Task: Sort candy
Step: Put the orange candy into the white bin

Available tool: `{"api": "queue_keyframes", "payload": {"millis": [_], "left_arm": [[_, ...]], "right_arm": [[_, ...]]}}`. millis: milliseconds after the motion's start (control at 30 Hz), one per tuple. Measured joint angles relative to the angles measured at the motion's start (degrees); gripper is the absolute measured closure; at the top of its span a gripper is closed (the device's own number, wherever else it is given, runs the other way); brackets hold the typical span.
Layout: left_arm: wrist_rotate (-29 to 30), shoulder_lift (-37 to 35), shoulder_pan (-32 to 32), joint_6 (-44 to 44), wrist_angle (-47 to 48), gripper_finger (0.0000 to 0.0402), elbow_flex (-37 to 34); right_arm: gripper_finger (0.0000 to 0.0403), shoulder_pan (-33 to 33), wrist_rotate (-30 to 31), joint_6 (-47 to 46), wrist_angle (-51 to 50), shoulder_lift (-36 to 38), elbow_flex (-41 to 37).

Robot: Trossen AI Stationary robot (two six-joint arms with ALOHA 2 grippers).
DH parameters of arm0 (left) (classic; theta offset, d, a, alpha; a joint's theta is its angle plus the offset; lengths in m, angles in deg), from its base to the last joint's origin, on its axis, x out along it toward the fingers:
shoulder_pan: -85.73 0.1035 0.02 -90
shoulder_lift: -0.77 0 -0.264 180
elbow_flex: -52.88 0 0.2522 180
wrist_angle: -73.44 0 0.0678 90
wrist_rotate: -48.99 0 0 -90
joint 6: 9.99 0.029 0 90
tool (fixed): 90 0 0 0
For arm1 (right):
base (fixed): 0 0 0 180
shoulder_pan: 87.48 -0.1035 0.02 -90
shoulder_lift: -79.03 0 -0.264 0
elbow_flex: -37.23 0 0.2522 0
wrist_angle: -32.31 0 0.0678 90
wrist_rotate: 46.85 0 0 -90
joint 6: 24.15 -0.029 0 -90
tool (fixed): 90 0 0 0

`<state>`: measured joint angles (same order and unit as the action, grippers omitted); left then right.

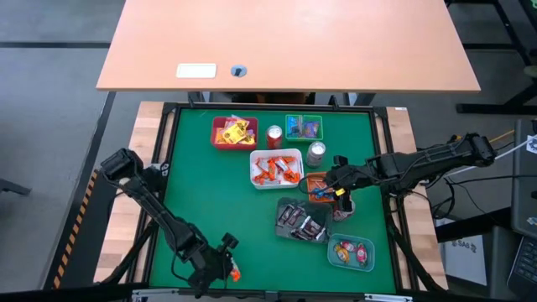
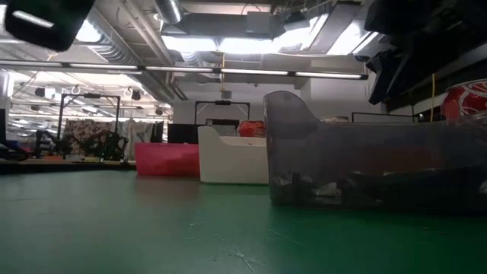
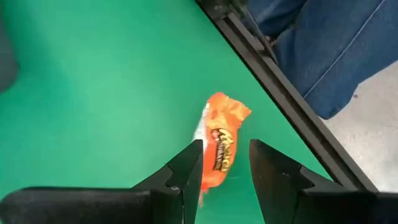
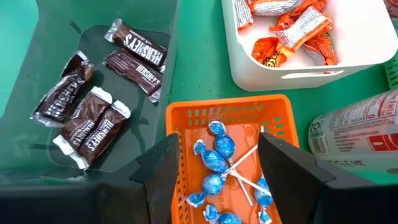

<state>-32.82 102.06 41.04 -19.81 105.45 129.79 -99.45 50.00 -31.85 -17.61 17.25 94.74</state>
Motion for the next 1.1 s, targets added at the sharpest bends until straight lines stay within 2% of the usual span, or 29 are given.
{"api": "queue_keyframes", "payload": {"millis": [133, 300, 433, 833, 1100], "left_arm": [[0.2, 2.4, -0.2, 2.6, -0.8, 0.0281, 0.0], [3.4, 3.8, 0.1, 8.7, -1.1, 0.0281, 0.0], [2.9, 4.3, 0.2, 10.7, -0.8, 0.0281, 0.0], [1.4, 4.3, 0.0, 10.6, -1.1, 0.0281, 0.0], [0.9, 7.8, 0.0, 13.2, -2.7, 0.0281, 0.1]], "right_arm": [[0.0184, 0.0, 0.0, 0.0, 0.0, 0.0, 0.0], [0.0184, 0.0, 0.0, 0.0, 0.0, 0.0, 0.0], [0.0184, 0.0, 0.0, 0.0, 0.0, 0.0, 0.0], [0.0185, 0.0, 0.0, 0.0, 0.0, 0.0, 0.0], [0.0185, 0.0, 0.0, 0.1, 0.0, 0.0, 0.0]]}}
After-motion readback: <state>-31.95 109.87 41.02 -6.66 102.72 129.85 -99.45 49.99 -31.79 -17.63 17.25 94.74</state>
